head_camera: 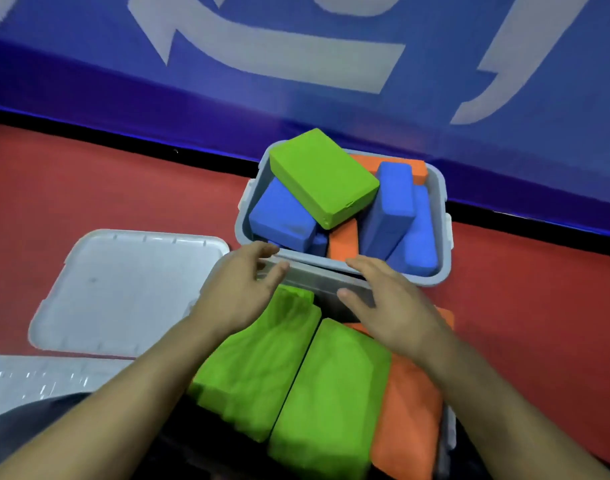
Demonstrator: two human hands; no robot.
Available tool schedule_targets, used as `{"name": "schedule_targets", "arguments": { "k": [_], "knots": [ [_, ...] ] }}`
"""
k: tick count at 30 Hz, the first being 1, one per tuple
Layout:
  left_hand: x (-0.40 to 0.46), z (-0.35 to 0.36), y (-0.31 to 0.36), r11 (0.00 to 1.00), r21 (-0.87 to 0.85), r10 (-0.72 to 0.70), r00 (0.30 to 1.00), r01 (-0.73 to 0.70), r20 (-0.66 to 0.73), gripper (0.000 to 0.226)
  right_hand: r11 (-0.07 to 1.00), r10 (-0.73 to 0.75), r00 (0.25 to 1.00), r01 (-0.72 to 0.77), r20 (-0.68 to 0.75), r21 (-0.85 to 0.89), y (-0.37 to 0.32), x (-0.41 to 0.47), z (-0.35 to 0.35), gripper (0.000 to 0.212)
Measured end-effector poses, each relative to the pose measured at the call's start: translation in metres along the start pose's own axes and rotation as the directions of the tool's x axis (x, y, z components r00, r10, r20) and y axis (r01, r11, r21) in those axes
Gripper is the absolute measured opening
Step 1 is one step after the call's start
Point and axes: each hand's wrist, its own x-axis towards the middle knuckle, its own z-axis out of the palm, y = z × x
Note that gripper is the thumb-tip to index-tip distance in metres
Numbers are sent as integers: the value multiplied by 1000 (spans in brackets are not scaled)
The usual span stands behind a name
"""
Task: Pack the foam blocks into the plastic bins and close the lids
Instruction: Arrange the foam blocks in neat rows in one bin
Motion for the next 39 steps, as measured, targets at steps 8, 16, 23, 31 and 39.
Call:
{"name": "schedule_targets", "arguments": {
  "k": [8, 16, 23, 31, 39],
  "knots": [
    [23, 24, -20, 996, 73, -69, 991, 61, 115, 53, 991, 96, 994, -89, 59, -103, 21, 0, 15, 63],
    [-40, 1, -24, 998, 64, -19, 990, 10, 142, 55, 992, 86, 993, -78, 86, -97, -21, -40, 57, 64],
    [-117, -36, -54, 1000, -29, 10, 999, -9, 42, 50, 991, -33, 999, 37, 36, -131, -74, -91, 60, 61],
    [-137, -24, -106, 980, -35, -191, 970, 198, 149, 68, 999, 46, 992, -44, 116, -21, -84, -122, 90, 63],
    [-109, 23, -160, 858, -129, -443, 844, 497, 303, 76, 995, 97, 959, -95, 267, -21, -61, -99, 129, 64]
  ]
}}
